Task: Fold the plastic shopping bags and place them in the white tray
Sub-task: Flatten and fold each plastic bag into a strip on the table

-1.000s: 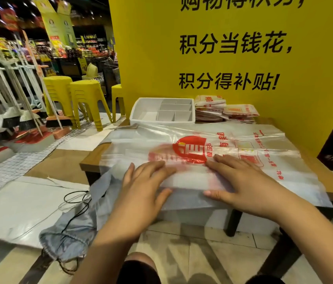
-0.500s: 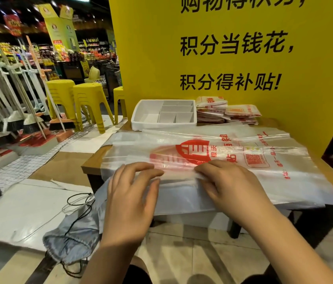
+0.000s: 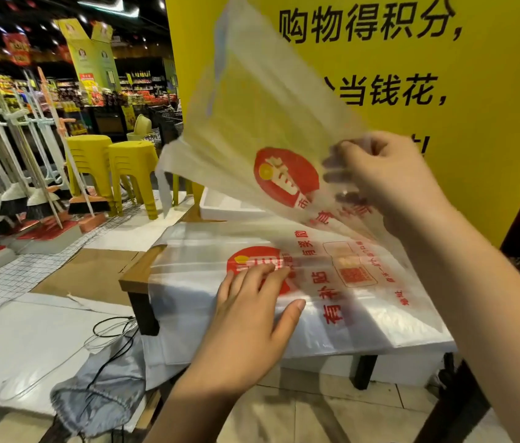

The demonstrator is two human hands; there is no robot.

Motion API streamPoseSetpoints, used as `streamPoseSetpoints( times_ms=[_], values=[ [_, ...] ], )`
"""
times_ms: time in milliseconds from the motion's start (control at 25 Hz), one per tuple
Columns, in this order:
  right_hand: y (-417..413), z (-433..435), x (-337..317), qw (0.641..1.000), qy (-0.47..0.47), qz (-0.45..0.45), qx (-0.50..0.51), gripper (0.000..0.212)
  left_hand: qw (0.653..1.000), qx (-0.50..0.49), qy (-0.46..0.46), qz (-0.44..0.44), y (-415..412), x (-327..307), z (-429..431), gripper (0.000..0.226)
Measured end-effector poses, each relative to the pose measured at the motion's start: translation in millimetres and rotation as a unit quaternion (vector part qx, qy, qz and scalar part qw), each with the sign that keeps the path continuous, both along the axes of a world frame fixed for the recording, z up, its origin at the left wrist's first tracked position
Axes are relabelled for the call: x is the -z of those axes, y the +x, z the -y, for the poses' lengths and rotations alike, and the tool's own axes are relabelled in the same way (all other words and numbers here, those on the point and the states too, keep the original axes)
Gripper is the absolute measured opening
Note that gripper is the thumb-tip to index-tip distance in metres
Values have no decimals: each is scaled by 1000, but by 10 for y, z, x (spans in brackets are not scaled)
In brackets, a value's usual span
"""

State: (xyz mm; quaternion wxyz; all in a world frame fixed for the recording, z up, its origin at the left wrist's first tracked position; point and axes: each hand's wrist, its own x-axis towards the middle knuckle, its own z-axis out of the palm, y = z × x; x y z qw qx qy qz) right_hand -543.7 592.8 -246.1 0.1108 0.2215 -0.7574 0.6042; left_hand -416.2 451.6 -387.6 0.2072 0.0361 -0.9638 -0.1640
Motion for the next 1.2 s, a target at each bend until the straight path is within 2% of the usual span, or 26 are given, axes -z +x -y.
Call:
streamPoseSetpoints(
  times_ms=[120,240,360,440,520,640,720,760,800,880,920,1000,1080,1200],
  values=[
    [-103,-34,-316,976,-207,60,-9,18,997,5,-52,49,-119,3,23,54],
    [-315,-151,-302,946,-306,110,9,22,993,31,-68,90,-237,-1,148,54],
    [-400,-236,-115,873,-455,171,-22,35,988,68,-77,114,-325,-70,346,52],
    [-358,-269,-24,835,-518,185,-23,30,988,85,-62,115,-362,-102,442,49],
    [-323,-327,-2,813,-551,191,-4,26,991,91,-38,94,-375,-94,492,47],
    [-312,-357,22,800,-573,179,-15,36,993,87,75,-29,-303,-54,432,54],
    [-237,-356,116,802,-567,185,-28,39,978,94,172,-69,-236,-120,272,67],
    [-172,-345,209,807,-555,198,-27,40,977,86,180,-77,-211,-157,193,73],
    [-105,-331,321,809,-546,218,-25,41,982,68,144,-98,-202,-191,130,74],
    [12,-314,570,811,-532,242,-11,42,981,26,71,-179,-228,-205,130,48],
    [81,-311,682,827,-505,246,-5,39,975,6,76,-207,-230,-213,189,34],
    [234,-322,831,873,-404,274,-12,24,970,-25,102,-219,-199,-221,366,20],
    [391,-391,913,893,-294,334,-72,15,977,-46,74,-195,-128,-234,564,17],
    [564,-614,910,912,-135,363,-139,33,985,-85,2,-148,38,-249,788,13]
  ],
)
